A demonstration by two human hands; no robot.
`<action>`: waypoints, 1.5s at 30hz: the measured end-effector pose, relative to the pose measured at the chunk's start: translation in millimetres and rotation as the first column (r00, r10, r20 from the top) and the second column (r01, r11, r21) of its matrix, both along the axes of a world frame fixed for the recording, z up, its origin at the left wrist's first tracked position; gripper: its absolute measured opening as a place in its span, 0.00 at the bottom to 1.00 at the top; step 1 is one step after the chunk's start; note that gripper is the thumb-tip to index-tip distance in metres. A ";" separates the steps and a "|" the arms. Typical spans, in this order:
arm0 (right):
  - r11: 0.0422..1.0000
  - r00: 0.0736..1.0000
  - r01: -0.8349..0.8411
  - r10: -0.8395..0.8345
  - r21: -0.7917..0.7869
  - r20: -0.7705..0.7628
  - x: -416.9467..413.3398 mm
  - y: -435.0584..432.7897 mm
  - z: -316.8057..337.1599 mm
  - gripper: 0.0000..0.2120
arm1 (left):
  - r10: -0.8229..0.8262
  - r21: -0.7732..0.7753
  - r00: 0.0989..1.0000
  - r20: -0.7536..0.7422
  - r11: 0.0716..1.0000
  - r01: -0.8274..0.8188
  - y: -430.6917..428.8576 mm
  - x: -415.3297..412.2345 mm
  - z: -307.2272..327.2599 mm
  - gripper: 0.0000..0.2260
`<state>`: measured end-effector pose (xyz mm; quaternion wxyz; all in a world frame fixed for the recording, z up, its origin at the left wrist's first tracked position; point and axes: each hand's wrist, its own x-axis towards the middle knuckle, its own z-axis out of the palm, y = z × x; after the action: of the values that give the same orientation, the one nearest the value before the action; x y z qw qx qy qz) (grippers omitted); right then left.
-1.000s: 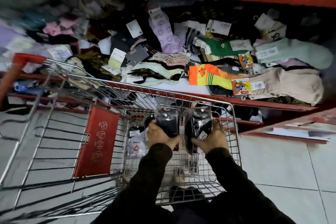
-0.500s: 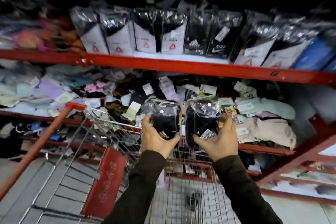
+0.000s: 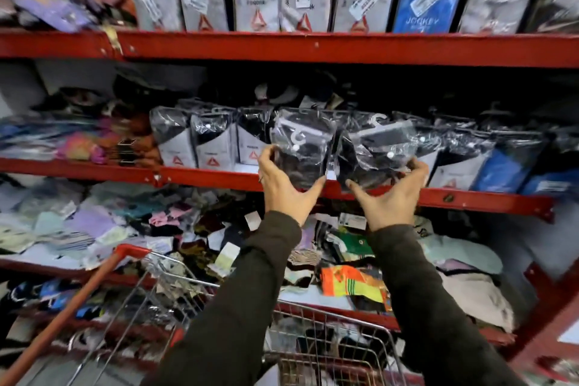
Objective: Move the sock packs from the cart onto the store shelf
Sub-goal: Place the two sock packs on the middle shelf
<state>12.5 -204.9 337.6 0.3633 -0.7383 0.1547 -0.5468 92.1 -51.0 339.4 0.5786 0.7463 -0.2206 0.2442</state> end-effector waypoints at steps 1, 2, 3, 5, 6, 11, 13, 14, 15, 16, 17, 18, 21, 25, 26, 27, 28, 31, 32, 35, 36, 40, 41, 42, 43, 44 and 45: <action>1.000 1.000 -0.006 0.006 0.021 0.021 10.9 -3.7 3.3 0.45 | -0.011 -0.003 1.000 0.011 1.000 0.011 -8.7 9.3 4.3 0.42; 0.999 0.999 -0.012 0.011 0.030 0.040 21.2 -7.9 5.9 0.45 | -0.020 -0.003 1.000 0.016 1.000 0.020 -18.0 18.6 7.4 0.43; 1.000 0.999 -0.008 0.007 0.027 0.051 30.3 -11.0 6.7 0.44 | -0.026 0.000 1.000 0.010 1.000 0.026 -25.8 26.6 8.5 0.43; 1.000 0.999 0.018 -0.018 0.008 0.044 46.6 -18.1 6.6 0.43 | -0.031 0.007 0.999 -0.019 0.999 0.031 -39.9 41.4 9.7 0.43; 0.999 0.999 0.032 -0.032 0.006 0.022 52.6 -20.5 5.6 0.42 | -0.030 0.018 0.999 -0.031 0.999 0.031 -45.0 47.5 8.5 0.43; 0.983 0.963 0.179 -0.183 -0.039 -0.197 72.7 -31.8 -1.8 0.45 | 0.024 0.181 0.996 -0.086 0.983 -0.008 -66.2 74.4 -2.6 0.43; 0.976 0.947 0.210 -0.216 -0.053 -0.236 78.9 -35.5 -5.2 0.45 | 0.082 0.251 0.991 -0.109 0.967 -0.052 -74.0 78.5 -8.4 0.44; 0.975 0.943 0.215 -0.220 -0.047 -0.251 81.6 -37.7 -8.4 0.44 | 0.109 0.283 0.987 -0.117 0.956 -0.072 -78.9 79.2 -12.1 0.45; 0.976 0.941 0.216 -0.218 -0.038 -0.259 81.8 -38.0 -10.6 0.43 | 0.131 0.308 0.985 -0.116 0.947 -0.090 -82.2 77.9 -14.3 0.45; 0.977 0.940 0.212 -0.213 -0.032 -0.265 81.7 -38.5 -13.5 0.42 | 0.143 0.324 0.984 -0.108 0.941 -0.101 -85.0 77.0 -16.4 0.46; 0.978 0.940 0.206 -0.205 -0.028 -0.272 82.2 -39.9 -16.9 0.41 | 0.143 0.334 0.985 -0.102 0.937 -0.101 -88.1 77.6 -18.7 0.46; 0.980 0.942 0.195 -0.196 -0.028 -0.273 82.1 -40.7 -19.1 0.39 | 0.133 0.344 0.987 -0.090 0.934 -0.095 -89.2 78.2 -19.8 0.47; 0.988 0.952 0.152 -0.146 0.001 -0.268 76.6 -36.7 -27.1 0.36 | 0.030 0.347 0.997 -0.076 0.938 -0.002 -83.0 77.7 -26.8 0.49; 0.992 0.980 0.106 -0.091 0.073 -0.179 51.0 -10.1 -54.2 0.36 | -0.136 0.148 0.989 -0.049 0.979 0.142 -54.8 56.6 -55.0 0.37; 0.995 0.985 0.073 -0.062 0.063 -0.162 42.3 -0.2 -68.4 0.34 | -0.152 0.124 0.988 -0.026 0.980 0.154 -42.8 48.7 -72.0 0.32; 0.998 0.987 0.035 -0.027 0.048 -0.158 32.4 9.8 -83.9 0.32 | -0.169 0.120 0.985 -0.019 0.978 0.170 -29.5 39.9 -91.6 0.27; 0.999 0.984 -0.007 0.014 0.039 -0.176 22.6 19.4 -100.6 0.29 | -0.188 0.141 0.981 -0.039 0.971 0.192 -15.3 31.4 -113.4 0.24; 0.987 0.930 -0.129 0.154 0.095 -0.334 -5.9 54.2 -168.4 0.20 | -0.152 0.275 0.957 -0.248 0.936 0.220 40.5 4.9 -197.6 0.19; 0.979 0.900 -0.157 0.196 0.129 -0.390 -15.7 64.7 -189.7 0.19 | -0.120 0.288 0.930 -0.347 0.930 0.227 59.8 -3.2 -223.0 0.20; 0.969 0.746 -0.176 0.247 0.175 -0.619 -39.6 92.5 -252.2 0.20 | 0.051 0.306 0.785 -0.617 0.935 0.180 114.3 -22.7 -290.9 0.24; 0.963 0.666 -0.173 0.271 0.209 -0.696 -44.1 106.0 -277.8 0.20 | 0.104 0.286 0.700 -0.707 0.947 0.149 134.8 -28.0 -318.9 0.24; 0.929 0.291 -0.134 0.371 0.346 -0.882 -47.7 138.6 -336.1 0.31 | 0.281 0.363 0.410 -0.868 0.922 0.137 172.7 -45.3 -381.9 0.26; 0.924 0.189 -0.127 0.380 0.362 -0.905 -45.8 148.4 -353.2 0.33 | 0.338 0.442 0.410 -0.847 0.877 0.189 180.1 -49.9 -399.9 0.28; 0.923 0.102 -0.114 0.380 0.368 -0.919 -42.1 156.3 -367.3 0.34 | 0.386 0.507 0.413 -0.825 0.828 0.240 184.1 -53.4 -410.9 0.29; 0.921 0.032 -0.106 0.380 0.375 -0.924 -36.9 164.0 -380.0 0.34 | 0.422 0.555 0.411 -0.808 0.780 0.290 187.7 -56.9 -421.4 0.31; 0.916 -0.028 -0.096 0.388 0.389 -0.921 -30.5 172.5 -395.1 0.33 | 0.451 0.585 0.397 -0.799 0.735 0.343 189.2 -58.7 -434.8 0.32; 0.911 -0.067 -0.085 0.399 0.404 -0.914 -22.2 180.0 -407.4 0.31 | 0.477 0.600 0.372 -0.796 0.705 0.379 189.6 -59.5 -443.6 0.34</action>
<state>-9.7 -24.8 -69.7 0.3156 -0.8721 0.2896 0.2365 32.7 138.6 -104.2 0.2545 0.9136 0.0930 -0.3033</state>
